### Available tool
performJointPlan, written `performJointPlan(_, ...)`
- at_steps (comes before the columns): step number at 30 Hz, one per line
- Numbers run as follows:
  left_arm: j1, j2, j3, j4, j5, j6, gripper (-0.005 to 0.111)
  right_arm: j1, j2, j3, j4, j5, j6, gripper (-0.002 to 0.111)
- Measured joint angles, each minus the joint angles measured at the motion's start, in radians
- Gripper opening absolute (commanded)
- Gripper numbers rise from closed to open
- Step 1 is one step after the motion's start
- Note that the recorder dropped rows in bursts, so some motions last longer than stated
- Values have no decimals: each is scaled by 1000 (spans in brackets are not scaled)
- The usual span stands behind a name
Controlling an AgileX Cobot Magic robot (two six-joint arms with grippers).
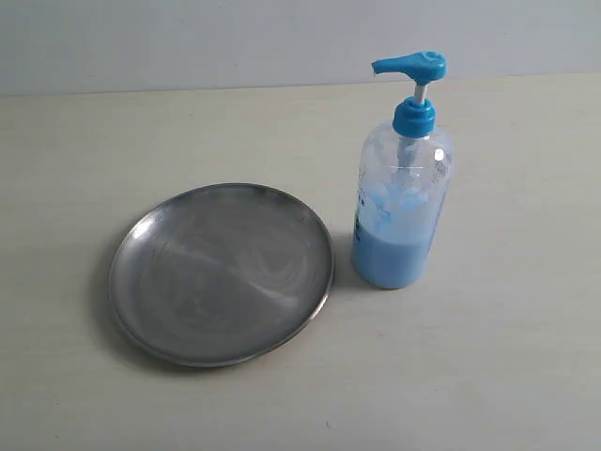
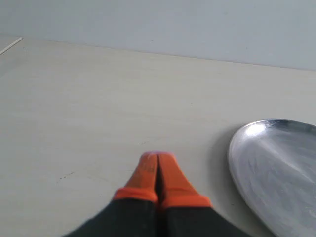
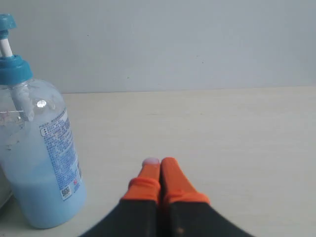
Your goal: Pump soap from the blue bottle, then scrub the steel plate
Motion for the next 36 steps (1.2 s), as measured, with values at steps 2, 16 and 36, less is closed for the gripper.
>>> performJointPlan(2,0,0,0,0,0,0,0,0,0,0,0,0,0,0)
performJointPlan(16,0,0,0,0,0,0,0,0,0,0,0,0,0,0)
performJointPlan(36,0,0,0,0,0,0,0,0,138,-200,0,1,0,0)
